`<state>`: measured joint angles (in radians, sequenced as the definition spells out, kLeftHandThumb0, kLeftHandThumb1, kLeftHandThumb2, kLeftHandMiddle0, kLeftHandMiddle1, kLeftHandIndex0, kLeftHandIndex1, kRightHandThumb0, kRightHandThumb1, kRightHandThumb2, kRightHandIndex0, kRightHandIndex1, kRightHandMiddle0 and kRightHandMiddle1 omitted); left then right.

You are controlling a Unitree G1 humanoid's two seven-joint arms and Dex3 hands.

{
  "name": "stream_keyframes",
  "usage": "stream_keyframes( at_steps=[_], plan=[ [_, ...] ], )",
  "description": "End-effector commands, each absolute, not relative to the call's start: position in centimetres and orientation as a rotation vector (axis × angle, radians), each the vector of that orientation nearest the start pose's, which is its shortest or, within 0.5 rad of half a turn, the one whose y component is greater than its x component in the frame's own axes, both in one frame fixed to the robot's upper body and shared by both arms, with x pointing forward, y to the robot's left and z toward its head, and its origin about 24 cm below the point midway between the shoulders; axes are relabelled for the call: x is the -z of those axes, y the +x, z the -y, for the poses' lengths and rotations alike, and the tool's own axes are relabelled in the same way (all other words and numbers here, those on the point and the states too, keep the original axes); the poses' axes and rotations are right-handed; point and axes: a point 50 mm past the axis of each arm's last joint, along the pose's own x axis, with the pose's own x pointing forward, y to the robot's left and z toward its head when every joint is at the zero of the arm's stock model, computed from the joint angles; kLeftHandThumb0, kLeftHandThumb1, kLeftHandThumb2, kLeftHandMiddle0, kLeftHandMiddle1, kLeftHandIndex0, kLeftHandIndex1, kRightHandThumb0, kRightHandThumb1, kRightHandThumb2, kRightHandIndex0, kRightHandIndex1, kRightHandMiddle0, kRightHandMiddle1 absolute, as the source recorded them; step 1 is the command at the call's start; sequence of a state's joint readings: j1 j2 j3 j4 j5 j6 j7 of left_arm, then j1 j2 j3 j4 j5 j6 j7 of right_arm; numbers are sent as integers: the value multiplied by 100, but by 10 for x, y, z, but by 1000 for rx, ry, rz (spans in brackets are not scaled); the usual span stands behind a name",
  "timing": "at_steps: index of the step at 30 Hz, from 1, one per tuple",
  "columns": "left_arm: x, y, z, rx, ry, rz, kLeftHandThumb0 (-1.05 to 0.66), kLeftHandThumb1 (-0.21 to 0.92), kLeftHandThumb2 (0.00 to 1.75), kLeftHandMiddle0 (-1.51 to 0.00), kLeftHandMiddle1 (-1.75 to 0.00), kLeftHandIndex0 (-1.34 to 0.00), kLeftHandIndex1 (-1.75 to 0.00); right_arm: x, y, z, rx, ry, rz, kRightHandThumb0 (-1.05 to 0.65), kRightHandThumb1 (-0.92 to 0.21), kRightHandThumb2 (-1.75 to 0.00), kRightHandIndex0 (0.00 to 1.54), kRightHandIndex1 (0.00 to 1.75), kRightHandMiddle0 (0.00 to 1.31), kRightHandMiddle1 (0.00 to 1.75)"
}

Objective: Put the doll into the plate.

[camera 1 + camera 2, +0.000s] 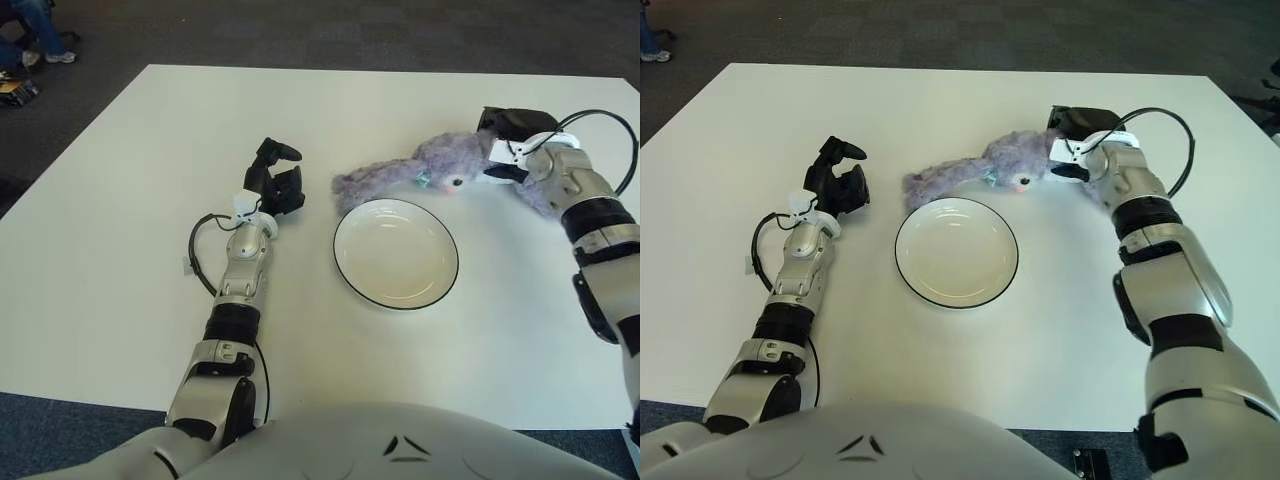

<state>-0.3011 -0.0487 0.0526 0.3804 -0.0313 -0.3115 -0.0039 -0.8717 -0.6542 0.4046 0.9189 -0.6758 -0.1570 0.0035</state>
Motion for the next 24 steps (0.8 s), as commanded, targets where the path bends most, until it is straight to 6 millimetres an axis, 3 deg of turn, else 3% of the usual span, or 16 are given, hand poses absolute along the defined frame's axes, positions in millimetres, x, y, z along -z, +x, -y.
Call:
stream_keyframes(
  at_steps=[1,16,24],
  plan=[
    [-41,297,-129,18,-95,143,-41,56,101,-118,-175,-42,-175,-139,380,253,-95,-1471,-15,0,4,-162,97,144,68,175],
    [-39,299,-129,20,-101,150,-41,56,101,-120,-175,-42,-175,-161,372,250,-38,-1430,96,0,2,-162,94,151,65,175],
    [-38,300,-128,19,-102,145,-41,56,101,-120,-175,-42,-175,-187,365,246,-8,-1353,232,0,0,-162,90,158,63,175]
  ],
)
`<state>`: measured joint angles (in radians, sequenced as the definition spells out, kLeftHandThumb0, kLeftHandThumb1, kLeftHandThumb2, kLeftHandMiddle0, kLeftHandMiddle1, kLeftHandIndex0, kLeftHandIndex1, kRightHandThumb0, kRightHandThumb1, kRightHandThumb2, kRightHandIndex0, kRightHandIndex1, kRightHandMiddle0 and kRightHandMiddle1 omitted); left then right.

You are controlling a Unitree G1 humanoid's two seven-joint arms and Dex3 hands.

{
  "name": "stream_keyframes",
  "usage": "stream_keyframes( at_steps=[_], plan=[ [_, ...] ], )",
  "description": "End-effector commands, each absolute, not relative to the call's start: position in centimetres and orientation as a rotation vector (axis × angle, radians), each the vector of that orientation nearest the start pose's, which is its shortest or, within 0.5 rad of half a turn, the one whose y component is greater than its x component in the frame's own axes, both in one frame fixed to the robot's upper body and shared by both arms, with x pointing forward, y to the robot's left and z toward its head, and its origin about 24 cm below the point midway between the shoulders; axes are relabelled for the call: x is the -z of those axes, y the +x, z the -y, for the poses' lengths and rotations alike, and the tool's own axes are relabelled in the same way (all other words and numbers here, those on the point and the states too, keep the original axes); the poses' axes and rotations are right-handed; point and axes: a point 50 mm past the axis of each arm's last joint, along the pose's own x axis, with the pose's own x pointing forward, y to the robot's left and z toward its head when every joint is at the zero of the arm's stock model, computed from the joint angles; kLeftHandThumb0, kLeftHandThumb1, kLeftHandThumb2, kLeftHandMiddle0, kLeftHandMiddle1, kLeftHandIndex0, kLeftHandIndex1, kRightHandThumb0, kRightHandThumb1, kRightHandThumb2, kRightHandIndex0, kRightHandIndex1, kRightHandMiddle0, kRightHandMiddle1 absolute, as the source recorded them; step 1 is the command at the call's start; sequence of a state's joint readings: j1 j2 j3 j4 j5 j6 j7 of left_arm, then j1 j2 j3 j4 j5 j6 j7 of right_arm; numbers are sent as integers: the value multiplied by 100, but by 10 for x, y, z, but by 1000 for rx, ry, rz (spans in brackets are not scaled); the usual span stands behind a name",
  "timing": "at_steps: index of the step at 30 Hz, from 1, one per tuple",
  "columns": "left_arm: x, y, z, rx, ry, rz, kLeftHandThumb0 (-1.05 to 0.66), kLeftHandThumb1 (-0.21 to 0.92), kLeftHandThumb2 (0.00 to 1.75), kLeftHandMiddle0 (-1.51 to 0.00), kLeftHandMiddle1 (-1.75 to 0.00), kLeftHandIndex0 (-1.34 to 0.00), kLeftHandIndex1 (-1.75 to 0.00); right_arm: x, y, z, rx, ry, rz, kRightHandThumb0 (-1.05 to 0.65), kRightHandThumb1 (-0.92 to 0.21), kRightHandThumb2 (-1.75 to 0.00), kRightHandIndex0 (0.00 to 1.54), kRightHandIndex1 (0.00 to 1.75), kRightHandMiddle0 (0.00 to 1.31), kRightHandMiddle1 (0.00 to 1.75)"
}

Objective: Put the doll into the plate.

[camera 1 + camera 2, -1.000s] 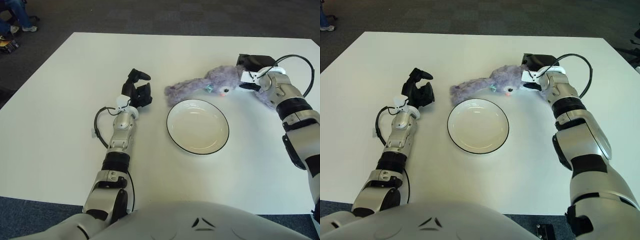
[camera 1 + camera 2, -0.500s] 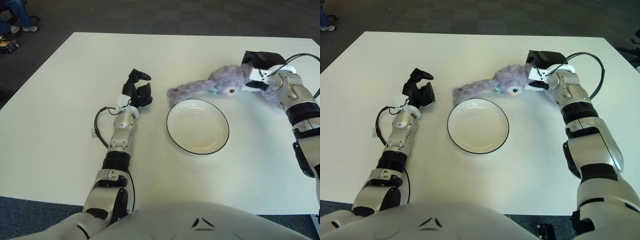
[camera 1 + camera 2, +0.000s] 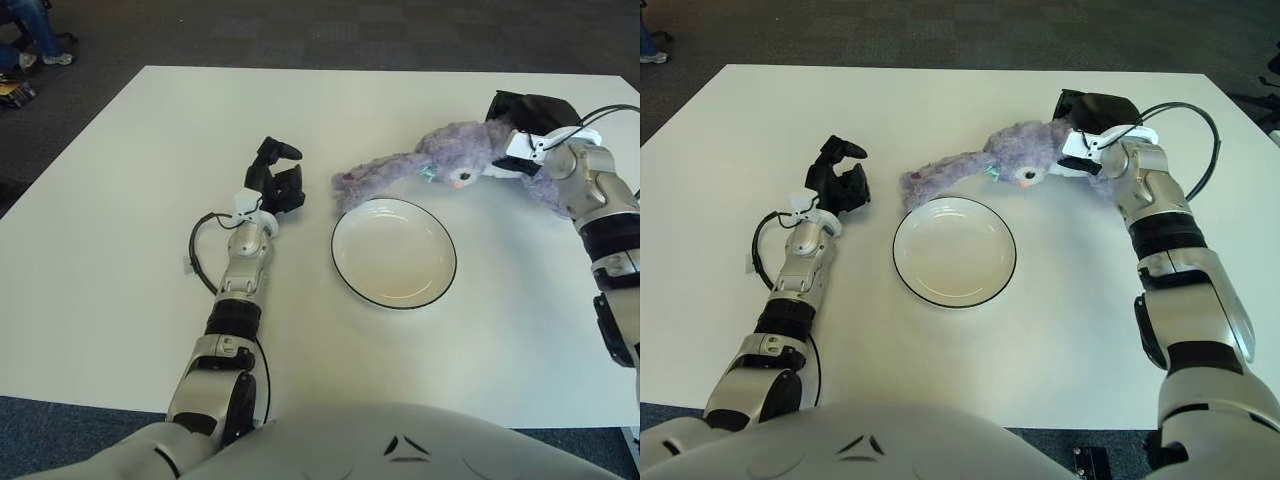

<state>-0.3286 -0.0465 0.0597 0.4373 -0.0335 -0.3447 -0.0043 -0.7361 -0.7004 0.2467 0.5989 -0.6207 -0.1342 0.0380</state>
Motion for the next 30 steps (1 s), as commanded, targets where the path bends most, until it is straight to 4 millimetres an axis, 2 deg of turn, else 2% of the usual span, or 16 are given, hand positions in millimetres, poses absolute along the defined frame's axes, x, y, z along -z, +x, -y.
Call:
stream_keyframes(
  at_steps=[1,12,24,30],
  plan=[
    [-38,300,-129,20,-101,144,-41,56,101,-120,-175,-42,-175,-191,364,244,-7,-1336,257,0,0,-162,89,159,63,175],
    [-36,302,-129,30,-94,138,-41,56,101,-119,-175,-42,-175,-217,358,240,31,-1302,374,0,-3,-161,86,162,61,175],
    [-36,302,-128,32,-94,136,-40,57,100,-117,-175,-42,-175,-229,357,229,146,-1386,463,0,-12,-154,75,172,54,175],
    [-35,303,-127,32,-95,134,-40,57,99,-116,-175,-41,-175,-234,357,229,179,-1412,481,0,-9,-156,78,170,56,175]
  ],
)
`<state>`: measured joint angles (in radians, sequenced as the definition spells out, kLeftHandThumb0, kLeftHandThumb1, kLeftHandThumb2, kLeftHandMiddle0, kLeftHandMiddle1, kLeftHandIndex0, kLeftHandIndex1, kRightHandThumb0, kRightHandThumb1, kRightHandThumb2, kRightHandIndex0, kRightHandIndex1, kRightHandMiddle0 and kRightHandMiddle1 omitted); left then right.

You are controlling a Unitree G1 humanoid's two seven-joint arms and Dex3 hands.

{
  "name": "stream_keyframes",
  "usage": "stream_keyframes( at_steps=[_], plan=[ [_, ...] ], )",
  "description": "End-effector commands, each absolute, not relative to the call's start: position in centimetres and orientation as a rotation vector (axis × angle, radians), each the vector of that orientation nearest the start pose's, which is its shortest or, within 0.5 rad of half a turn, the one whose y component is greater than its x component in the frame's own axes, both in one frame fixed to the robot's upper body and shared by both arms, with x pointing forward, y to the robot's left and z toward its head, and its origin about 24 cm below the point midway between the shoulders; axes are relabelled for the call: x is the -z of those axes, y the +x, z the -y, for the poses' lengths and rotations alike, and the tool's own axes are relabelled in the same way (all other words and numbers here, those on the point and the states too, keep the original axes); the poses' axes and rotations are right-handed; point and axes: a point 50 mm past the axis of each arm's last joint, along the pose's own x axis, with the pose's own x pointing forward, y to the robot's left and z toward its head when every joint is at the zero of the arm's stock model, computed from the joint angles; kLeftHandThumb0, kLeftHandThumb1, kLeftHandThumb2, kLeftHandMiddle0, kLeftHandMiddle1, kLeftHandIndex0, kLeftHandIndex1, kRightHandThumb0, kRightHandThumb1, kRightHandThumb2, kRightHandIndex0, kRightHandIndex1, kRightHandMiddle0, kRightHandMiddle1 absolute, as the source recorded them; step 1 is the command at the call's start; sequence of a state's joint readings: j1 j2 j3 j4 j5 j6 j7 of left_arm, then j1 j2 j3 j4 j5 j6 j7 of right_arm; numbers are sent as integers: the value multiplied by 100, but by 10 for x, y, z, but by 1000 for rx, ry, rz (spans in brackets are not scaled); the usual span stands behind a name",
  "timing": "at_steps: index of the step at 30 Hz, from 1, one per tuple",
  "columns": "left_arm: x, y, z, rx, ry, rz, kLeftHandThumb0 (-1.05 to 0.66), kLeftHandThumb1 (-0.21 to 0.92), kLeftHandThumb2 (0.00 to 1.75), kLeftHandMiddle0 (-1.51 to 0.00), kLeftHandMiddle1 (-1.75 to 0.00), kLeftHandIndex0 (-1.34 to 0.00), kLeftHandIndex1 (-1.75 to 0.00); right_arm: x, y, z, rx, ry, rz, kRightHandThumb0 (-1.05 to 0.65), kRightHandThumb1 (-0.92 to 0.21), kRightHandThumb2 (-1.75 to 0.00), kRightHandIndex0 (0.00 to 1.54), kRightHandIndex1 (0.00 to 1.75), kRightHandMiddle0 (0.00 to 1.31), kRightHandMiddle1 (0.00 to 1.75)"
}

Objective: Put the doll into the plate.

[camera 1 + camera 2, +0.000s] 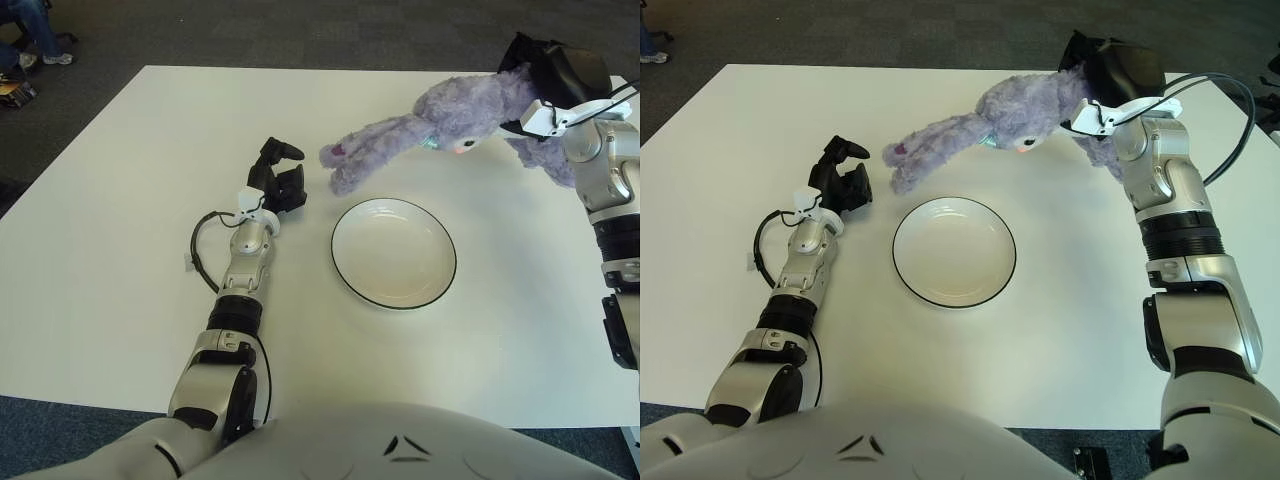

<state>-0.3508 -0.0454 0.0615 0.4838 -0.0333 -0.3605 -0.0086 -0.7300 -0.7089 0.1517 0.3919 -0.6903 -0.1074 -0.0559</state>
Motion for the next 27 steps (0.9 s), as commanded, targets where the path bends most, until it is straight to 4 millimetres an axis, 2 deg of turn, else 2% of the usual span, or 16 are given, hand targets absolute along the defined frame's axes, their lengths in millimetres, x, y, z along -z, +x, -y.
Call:
stream_keyframes(
  at_steps=[1,5,12,19,26,27],
  plan=[
    [-35,303,-127,32,-96,134,-40,57,99,-116,-175,-41,-175,-234,357,228,178,-1409,489,0,-7,-158,80,169,58,175],
    [-35,303,-127,30,-98,133,-40,57,99,-116,-175,-41,-175,-235,357,226,153,-1372,492,0,0,-164,88,163,63,175],
    [-35,304,-126,28,-99,135,-40,57,99,-115,-175,-41,-175,-231,355,221,131,-1285,493,0,2,-165,91,158,65,175],
    [-35,304,-126,25,-102,132,-40,57,99,-114,-175,-41,-175,-230,344,202,75,-1214,539,0,1,-163,90,159,64,175],
    [-34,306,-126,25,-102,133,-40,58,99,-115,-175,-41,-175,-233,332,189,1,-1304,570,0,-8,-158,79,171,58,175],
    [-34,306,-126,25,-102,134,-40,58,99,-115,-175,-41,-175,-233,331,189,-7,-1318,573,0,-6,-160,79,172,59,174]
  ],
)
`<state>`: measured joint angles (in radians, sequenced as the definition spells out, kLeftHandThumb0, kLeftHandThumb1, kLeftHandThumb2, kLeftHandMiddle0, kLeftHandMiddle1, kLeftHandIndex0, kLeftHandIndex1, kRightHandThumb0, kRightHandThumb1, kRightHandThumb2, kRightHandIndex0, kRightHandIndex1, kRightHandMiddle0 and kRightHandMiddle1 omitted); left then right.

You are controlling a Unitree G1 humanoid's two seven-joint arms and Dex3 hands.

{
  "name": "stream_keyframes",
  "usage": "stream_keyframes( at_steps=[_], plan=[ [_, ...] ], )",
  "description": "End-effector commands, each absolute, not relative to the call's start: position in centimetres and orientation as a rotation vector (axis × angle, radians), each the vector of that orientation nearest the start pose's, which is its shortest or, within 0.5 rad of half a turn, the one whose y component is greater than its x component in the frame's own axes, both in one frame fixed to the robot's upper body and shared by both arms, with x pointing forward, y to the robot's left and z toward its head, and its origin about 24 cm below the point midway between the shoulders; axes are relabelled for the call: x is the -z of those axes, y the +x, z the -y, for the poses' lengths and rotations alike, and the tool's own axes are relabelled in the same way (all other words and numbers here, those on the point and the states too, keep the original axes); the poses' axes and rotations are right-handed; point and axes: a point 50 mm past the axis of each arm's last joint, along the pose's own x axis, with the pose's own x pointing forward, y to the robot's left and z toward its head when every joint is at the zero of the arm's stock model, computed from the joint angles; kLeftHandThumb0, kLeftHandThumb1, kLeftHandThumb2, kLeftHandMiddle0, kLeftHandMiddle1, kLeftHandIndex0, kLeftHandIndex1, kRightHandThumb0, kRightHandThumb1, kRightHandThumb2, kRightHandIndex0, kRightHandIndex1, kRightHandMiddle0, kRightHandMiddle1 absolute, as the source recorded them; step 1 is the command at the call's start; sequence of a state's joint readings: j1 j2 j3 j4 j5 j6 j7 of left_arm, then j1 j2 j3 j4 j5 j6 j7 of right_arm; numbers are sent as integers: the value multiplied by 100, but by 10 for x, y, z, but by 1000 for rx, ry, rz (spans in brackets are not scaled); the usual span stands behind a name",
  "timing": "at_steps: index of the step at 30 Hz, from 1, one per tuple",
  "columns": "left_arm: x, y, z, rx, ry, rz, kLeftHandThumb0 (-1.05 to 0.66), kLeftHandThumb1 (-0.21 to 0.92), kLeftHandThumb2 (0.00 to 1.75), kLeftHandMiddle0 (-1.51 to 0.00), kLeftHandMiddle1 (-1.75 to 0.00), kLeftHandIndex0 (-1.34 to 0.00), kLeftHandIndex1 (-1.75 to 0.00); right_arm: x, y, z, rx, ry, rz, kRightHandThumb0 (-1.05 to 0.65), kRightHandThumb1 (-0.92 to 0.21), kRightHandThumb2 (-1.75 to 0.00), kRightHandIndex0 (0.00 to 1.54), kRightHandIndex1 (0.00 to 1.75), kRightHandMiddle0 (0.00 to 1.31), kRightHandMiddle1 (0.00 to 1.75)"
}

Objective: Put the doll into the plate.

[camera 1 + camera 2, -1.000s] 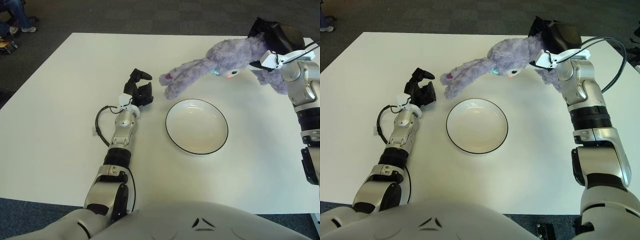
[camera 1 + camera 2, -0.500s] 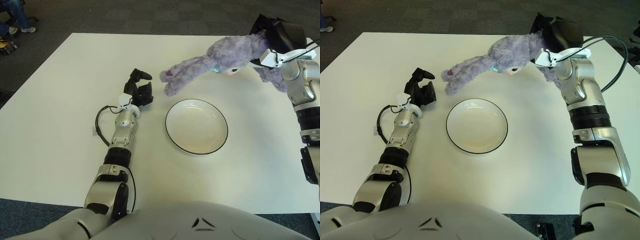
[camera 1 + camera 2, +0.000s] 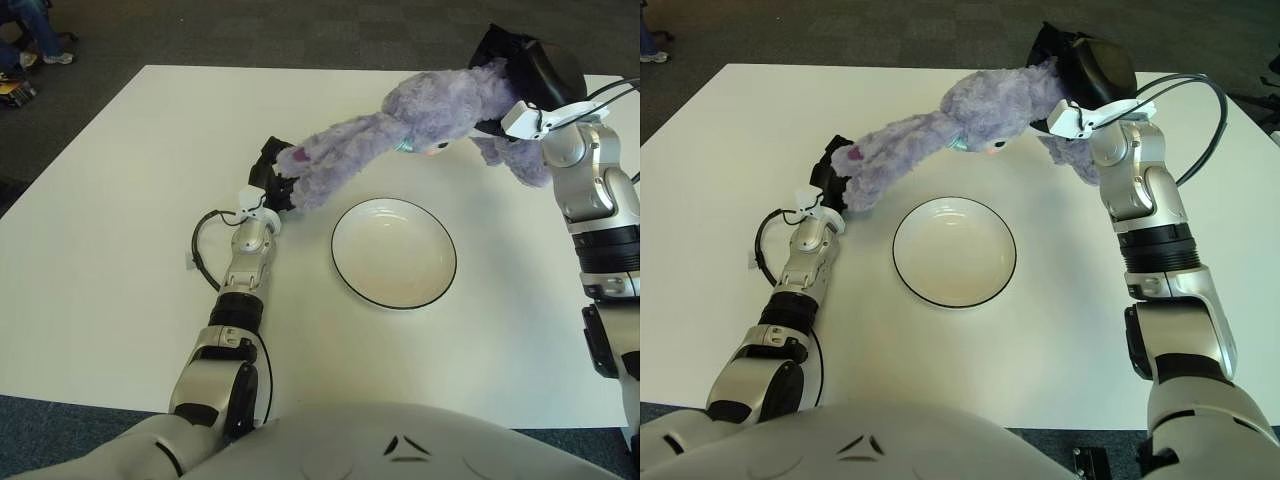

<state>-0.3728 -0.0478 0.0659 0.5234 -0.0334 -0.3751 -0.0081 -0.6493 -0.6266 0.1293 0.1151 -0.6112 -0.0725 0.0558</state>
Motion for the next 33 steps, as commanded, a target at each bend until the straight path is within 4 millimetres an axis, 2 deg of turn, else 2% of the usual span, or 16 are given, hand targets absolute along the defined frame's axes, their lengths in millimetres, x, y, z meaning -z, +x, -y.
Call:
stream_keyframes(
  at_steps=[1,5,18,30,33],
  plan=[
    [-34,306,-126,26,-103,135,-40,58,99,-115,-175,-41,-175,-232,330,187,-16,-1322,575,0,-6,-161,79,173,60,174],
    [-34,306,-126,28,-105,134,-40,57,99,-115,-175,-41,-175,-230,325,182,-49,-1311,578,0,-4,-163,79,174,63,172],
    [-34,309,-126,17,-93,127,-41,56,101,-115,-175,-42,-175,-225,310,170,-101,-1299,617,0,-8,-156,75,175,64,166],
    [-34,311,-126,12,-91,123,-41,56,101,-115,-175,-42,-175,-220,294,160,-172,-1262,663,0,-1,-166,81,175,64,173],
    [-34,311,-126,11,-90,121,-41,57,100,-115,-175,-42,-175,-217,291,158,-203,-1218,668,0,-9,-158,76,174,57,174]
  ],
)
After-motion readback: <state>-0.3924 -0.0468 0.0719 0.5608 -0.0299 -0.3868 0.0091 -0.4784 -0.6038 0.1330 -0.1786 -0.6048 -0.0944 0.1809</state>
